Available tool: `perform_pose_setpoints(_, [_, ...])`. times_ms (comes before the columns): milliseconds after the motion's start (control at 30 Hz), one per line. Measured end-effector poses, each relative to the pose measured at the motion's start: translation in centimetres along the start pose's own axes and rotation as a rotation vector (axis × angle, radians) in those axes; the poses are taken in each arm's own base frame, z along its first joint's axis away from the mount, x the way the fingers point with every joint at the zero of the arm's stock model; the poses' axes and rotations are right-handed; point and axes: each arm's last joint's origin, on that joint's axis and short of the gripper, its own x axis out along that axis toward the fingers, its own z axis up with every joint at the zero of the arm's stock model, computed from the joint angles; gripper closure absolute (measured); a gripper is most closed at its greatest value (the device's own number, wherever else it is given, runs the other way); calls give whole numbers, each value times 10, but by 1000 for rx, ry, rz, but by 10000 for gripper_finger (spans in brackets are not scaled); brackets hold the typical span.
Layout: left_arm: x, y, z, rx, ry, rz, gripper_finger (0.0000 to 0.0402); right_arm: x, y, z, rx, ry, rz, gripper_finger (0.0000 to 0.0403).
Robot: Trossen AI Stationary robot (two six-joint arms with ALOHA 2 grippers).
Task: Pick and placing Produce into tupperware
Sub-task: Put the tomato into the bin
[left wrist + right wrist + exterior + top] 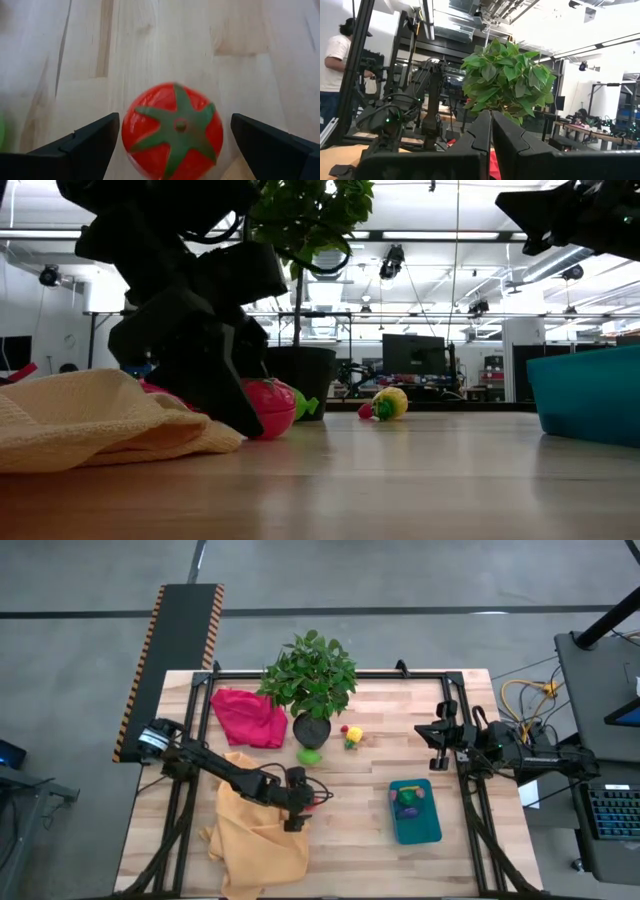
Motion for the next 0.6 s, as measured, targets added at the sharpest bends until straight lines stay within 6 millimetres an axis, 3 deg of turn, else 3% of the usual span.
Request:
perform_pose_setpoints(433, [0,1,0,6,4,4,158,0,0,0,0,0,0,394])
perform_pose_setpoints(600, [0,3,0,4,4,6,166,0,0,0,-1,0,0,394])
